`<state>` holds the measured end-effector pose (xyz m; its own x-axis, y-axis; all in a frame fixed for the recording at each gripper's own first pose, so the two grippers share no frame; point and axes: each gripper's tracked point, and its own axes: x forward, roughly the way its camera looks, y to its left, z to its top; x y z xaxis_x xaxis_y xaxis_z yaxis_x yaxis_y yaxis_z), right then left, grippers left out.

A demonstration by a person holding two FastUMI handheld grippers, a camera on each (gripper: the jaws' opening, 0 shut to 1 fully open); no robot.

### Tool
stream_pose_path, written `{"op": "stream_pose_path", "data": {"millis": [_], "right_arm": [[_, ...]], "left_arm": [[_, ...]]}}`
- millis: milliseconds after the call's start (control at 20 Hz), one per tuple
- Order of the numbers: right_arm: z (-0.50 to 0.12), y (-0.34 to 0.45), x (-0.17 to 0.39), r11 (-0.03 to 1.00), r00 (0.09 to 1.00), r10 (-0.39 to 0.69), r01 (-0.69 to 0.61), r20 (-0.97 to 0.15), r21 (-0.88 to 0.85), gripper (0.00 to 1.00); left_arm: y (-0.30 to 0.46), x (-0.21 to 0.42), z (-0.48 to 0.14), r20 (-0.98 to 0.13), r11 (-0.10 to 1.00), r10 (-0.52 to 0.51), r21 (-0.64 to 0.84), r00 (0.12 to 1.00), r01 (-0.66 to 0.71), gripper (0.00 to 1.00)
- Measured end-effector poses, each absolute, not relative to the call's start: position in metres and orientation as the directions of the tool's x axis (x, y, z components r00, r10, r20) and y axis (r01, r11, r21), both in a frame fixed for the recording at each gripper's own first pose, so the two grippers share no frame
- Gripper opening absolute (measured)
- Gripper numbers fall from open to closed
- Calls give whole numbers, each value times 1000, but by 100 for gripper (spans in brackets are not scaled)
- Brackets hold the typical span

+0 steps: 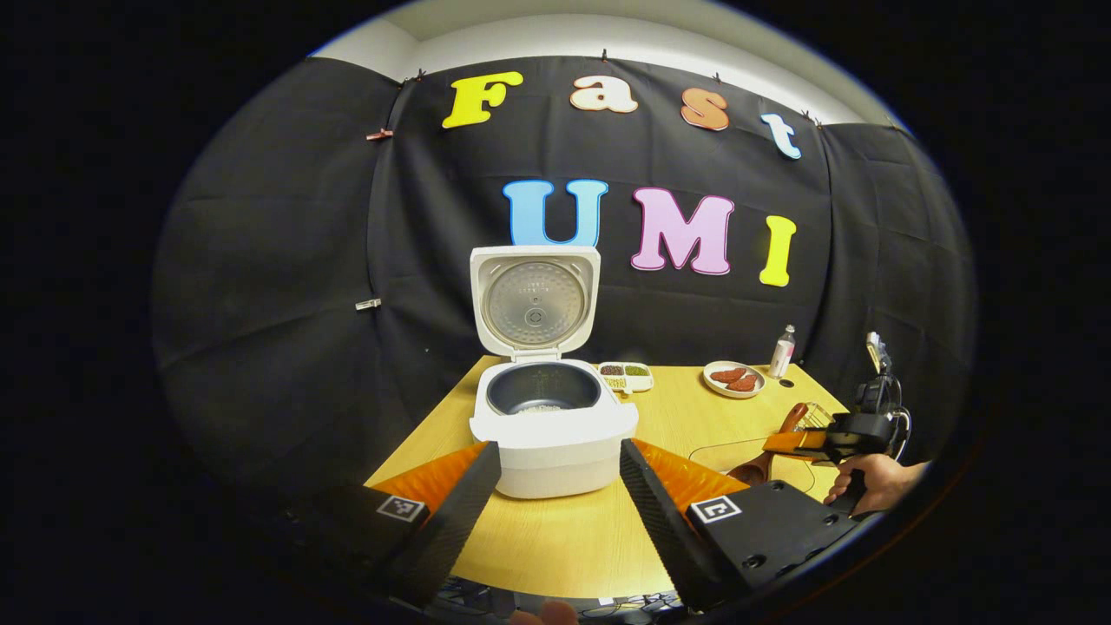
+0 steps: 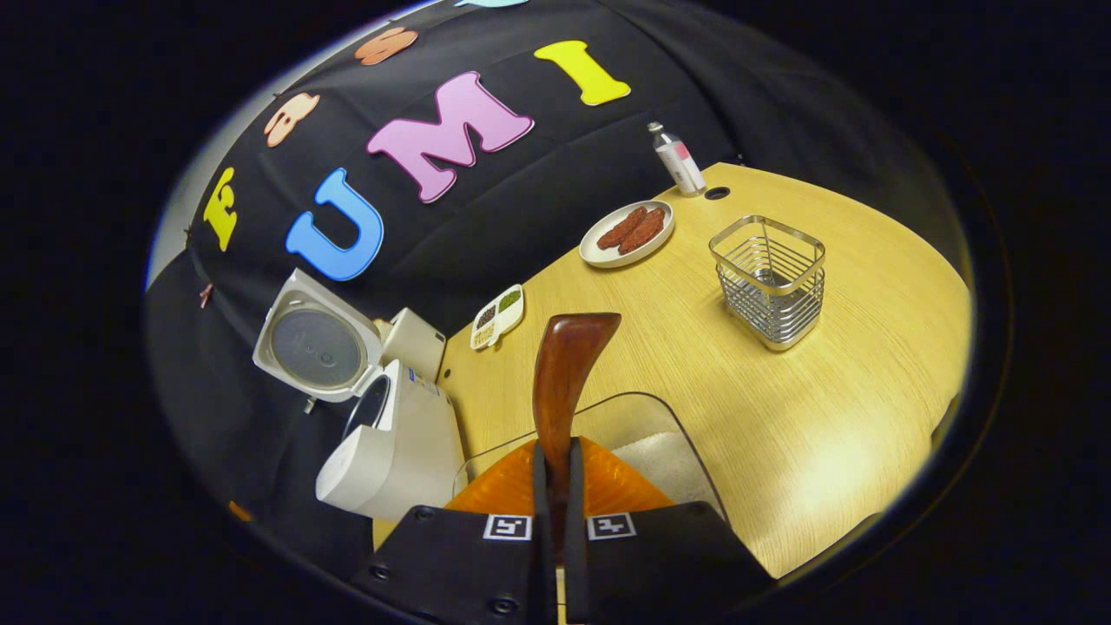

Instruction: Close the left gripper, press the button to open the rice cooker; take a wooden spoon from the chopstick holder with the right hand, scoop a spoonful of rice and pour it into the rice cooker, then put the wooden spoon back into the chopstick holder.

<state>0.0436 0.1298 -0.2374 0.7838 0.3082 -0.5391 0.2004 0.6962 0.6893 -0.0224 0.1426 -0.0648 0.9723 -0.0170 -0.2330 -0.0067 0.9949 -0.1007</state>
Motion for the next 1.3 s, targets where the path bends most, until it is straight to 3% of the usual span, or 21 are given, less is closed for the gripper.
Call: {"op": "stream_pose_path", "data": {"millis": [500, 850, 1300], "right_arm": [[-214, 113, 46, 472, 824, 357, 247, -439, 847, 8], [-167, 140, 56, 406, 838, 381, 227, -390, 885, 9], [-62, 211, 106, 359, 862, 426, 117, -275, 926, 8]], "left_arm": [[142, -19, -65, -233, 995, -22, -103, 972, -2, 97], [140, -23, -67, -236, 993, -25, -116, 971, -3, 95], [141, -31, -71, -232, 990, -27, -144, 972, -7, 95]]}}
